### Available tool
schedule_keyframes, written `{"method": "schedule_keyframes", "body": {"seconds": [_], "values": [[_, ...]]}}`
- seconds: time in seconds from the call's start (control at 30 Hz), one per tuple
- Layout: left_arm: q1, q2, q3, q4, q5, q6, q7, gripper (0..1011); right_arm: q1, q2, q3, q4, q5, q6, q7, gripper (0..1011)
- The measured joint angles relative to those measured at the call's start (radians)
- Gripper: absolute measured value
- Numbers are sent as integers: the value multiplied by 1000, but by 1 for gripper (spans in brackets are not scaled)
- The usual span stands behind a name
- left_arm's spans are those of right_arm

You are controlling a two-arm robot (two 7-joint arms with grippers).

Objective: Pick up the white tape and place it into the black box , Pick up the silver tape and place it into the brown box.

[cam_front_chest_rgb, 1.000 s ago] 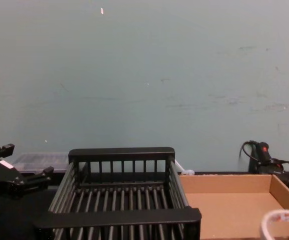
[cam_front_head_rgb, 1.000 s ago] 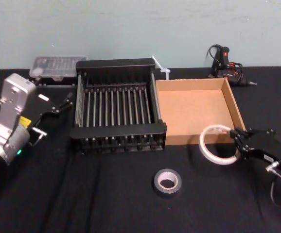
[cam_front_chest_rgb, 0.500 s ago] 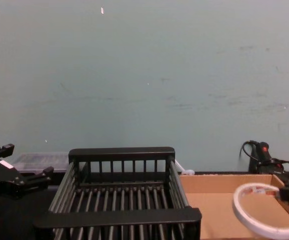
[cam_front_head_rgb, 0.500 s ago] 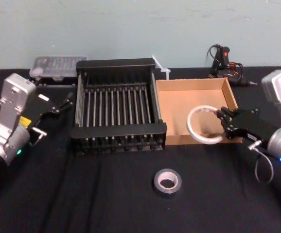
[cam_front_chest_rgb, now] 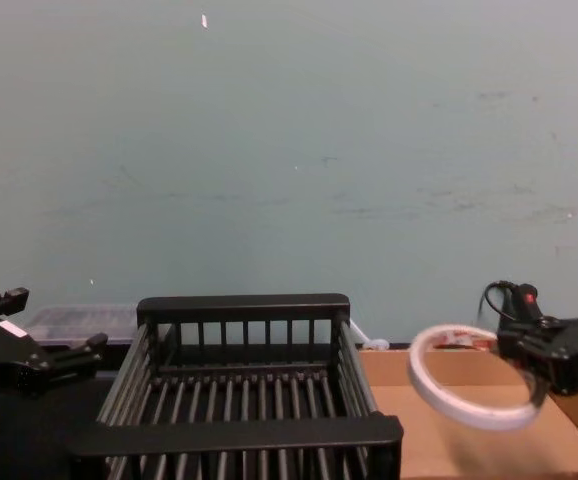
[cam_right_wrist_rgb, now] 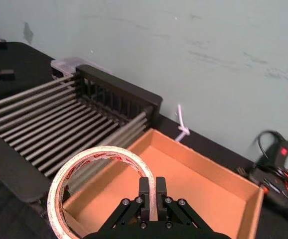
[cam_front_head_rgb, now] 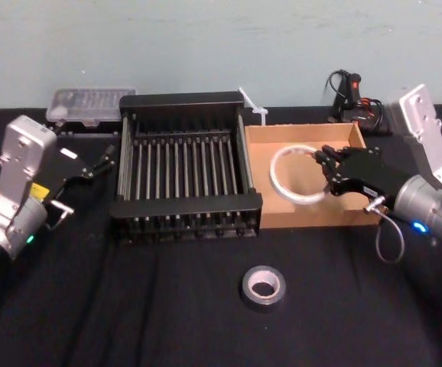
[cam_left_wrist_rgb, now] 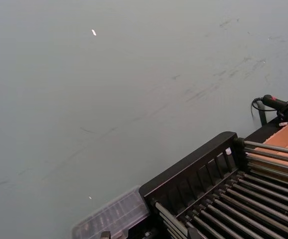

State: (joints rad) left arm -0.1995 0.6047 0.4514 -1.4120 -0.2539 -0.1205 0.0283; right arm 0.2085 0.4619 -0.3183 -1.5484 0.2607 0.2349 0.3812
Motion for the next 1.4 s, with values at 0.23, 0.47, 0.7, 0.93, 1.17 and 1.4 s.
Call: {"method": "schedule_keyframes", "body": {"seconds": [0.23, 0.47, 0.7, 0.93, 1.17, 1.4], "values": [[0, 0, 0, 0, 0, 0, 0, 1002, 46, -24, -28, 24, -9, -2, 14, 80], [0, 0, 0, 0, 0, 0, 0, 1001, 92, -46, -62, 52, -21, -2, 26, 80], [0, 0, 0, 0, 0, 0, 0, 1001, 139, -73, -97, 94, -35, -2, 41, 80], [0, 0, 0, 0, 0, 0, 0, 1001, 184, -104, -122, 142, -44, -4, 48, 80], [0, 0, 0, 0, 0, 0, 0, 1001, 225, -130, -144, 190, -56, -8, 53, 80], [0, 0, 0, 0, 0, 0, 0, 1001, 256, -153, -164, 235, -70, -17, 58, 80]]}}
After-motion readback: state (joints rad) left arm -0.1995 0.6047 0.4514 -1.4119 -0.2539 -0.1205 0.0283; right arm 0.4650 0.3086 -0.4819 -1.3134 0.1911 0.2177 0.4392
